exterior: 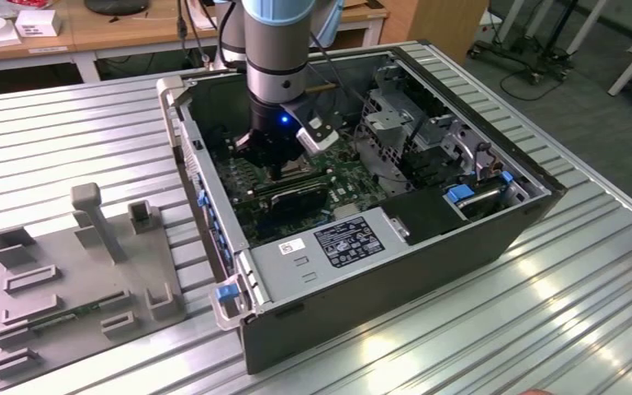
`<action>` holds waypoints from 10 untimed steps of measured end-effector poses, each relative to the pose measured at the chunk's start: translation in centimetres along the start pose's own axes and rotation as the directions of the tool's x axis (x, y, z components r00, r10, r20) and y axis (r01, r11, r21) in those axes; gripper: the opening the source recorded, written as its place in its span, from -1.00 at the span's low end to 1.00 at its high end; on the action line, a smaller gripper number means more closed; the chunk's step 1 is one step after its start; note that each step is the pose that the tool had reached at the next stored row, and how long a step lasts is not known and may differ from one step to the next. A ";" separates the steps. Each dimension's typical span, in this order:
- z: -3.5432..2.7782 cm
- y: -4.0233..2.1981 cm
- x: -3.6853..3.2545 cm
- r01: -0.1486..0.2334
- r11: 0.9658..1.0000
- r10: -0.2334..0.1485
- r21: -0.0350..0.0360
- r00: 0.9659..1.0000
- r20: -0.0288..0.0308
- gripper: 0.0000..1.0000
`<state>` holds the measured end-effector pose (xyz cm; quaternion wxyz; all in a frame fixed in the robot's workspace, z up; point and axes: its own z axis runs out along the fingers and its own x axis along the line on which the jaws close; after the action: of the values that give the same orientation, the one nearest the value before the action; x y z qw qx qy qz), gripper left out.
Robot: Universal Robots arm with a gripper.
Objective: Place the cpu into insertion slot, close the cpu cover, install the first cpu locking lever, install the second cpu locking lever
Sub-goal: 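Install the second cpu locking lever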
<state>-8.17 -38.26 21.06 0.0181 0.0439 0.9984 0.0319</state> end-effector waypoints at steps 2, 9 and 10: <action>0.01 0.00 0.00 0.000 1.000 0.000 0.000 1.000 0.000 -0.79; 0.07 -0.01 0.05 0.000 1.000 0.000 0.000 1.000 0.000 -0.79; 0.09 -0.01 0.06 0.000 1.000 0.000 0.000 1.000 0.001 -0.79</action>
<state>-8.22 -38.26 20.97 0.0184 0.0439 0.9984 0.0319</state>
